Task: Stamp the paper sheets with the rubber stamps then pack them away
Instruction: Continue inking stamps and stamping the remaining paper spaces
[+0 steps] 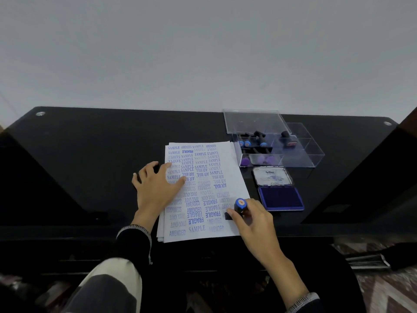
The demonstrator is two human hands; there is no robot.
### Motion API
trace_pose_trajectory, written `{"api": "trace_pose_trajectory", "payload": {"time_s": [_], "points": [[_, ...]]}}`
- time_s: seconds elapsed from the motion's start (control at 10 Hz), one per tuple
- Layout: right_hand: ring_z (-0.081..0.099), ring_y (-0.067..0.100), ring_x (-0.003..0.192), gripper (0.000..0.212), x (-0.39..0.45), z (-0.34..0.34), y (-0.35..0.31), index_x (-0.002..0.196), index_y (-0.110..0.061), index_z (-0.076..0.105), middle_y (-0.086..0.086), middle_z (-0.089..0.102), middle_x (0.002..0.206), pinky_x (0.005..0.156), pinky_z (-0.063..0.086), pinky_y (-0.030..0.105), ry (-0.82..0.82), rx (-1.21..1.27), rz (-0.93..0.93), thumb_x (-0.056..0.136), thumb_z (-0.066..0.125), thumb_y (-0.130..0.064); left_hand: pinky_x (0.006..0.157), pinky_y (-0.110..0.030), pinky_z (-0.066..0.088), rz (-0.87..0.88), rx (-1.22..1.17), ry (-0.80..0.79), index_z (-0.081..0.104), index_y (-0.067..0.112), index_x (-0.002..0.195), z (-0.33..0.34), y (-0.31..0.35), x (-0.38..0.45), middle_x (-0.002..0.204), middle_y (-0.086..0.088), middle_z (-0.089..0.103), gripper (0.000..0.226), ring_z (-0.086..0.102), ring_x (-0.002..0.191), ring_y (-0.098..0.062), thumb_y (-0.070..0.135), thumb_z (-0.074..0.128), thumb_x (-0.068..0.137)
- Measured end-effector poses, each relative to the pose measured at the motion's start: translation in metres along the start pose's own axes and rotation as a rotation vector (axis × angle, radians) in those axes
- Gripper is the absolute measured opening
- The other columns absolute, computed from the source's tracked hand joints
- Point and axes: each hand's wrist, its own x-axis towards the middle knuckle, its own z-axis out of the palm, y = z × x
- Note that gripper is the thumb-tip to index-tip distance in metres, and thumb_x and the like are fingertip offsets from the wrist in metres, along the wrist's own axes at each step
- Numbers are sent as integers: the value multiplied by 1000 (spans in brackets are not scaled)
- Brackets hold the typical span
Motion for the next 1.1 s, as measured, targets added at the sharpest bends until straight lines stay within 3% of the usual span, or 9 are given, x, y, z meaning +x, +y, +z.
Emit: {"api": "trace_pose_trajectory", "payload": {"time_s": [0.4, 0.7, 1.1], "points": [[51, 10, 79, 16, -5, 6, -3, 83, -20, 55, -15, 51, 80, 68, 44, 18, 45, -66, -100, 87, 67, -31, 116, -54, 6, -2, 6, -2, 45, 32, 139, 0, 0, -1, 147, -4, 32, 69, 24, 138, -29, 70, 49, 82], [43, 1, 79, 15, -8, 14, 3, 89, -13, 58, -13, 46, 83, 76, 35, 5, 97, -144, -185, 85, 69, -23, 116, -53, 6, 2, -2, 1, 46, 31, 138, 0, 0, -1, 146, -3, 33, 69, 25, 138, -28, 70, 49, 82], [41, 1, 77, 18, -6, 14, 3, 87, -11, 56, -12, 44, 82, 71, 34, 5, 94, -147, -194, 85, 69, -23, 117, -53, 6, 1, 3, -11, 45, 32, 139, 0, -1, -1, 147, -3, 32, 69, 26, 138, -29, 70, 48, 82]]}}
